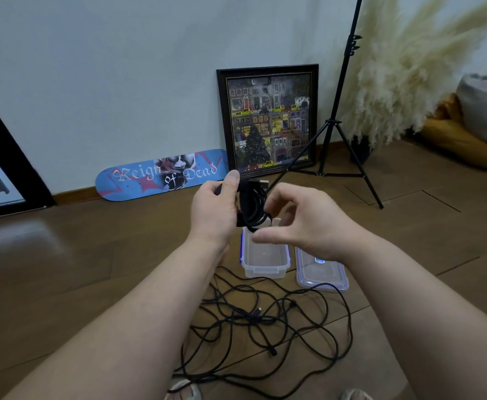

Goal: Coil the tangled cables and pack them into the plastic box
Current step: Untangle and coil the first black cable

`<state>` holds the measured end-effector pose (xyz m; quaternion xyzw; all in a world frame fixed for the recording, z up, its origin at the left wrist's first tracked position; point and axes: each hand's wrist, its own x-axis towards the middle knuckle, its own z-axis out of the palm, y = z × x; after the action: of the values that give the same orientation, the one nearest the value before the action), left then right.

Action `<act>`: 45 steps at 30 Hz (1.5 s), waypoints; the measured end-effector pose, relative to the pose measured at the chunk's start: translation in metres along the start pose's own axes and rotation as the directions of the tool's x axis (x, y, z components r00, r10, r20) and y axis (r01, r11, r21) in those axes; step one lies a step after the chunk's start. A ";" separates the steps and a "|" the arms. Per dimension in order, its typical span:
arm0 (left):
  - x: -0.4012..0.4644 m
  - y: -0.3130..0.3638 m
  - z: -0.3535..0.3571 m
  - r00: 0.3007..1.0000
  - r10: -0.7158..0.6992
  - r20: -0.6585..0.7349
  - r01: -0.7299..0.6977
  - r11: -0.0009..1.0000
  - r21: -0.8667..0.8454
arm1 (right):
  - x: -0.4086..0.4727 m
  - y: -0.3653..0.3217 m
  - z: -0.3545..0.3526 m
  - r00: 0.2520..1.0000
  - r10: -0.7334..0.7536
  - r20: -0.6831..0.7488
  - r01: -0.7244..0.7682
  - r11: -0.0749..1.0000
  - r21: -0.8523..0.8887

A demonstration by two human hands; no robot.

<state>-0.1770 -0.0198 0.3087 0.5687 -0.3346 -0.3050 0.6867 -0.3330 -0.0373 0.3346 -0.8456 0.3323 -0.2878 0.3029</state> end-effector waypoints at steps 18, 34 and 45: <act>-0.015 0.000 0.005 0.897 0.082 0.435 -0.102 0.994 0.023 | 0.030 0.020 -0.008 0.901 0.112 -0.419 -0.144 0.988 -0.048; -0.011 0.000 0.005 0.953 0.090 0.288 -0.091 0.996 -0.012 | 0.016 0.007 -0.018 0.945 0.120 -0.304 0.012 0.917 0.400; -0.011 -0.001 0.005 0.919 0.045 0.392 -0.030 0.999 -0.045 | 0.011 0.019 -0.005 0.986 0.169 0.011 -0.130 0.712 0.690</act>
<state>-0.1876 -0.0134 0.3072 0.4762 -0.4704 -0.4061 0.6222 -0.3371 -0.0583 0.3279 -0.6353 0.2771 -0.3873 0.6079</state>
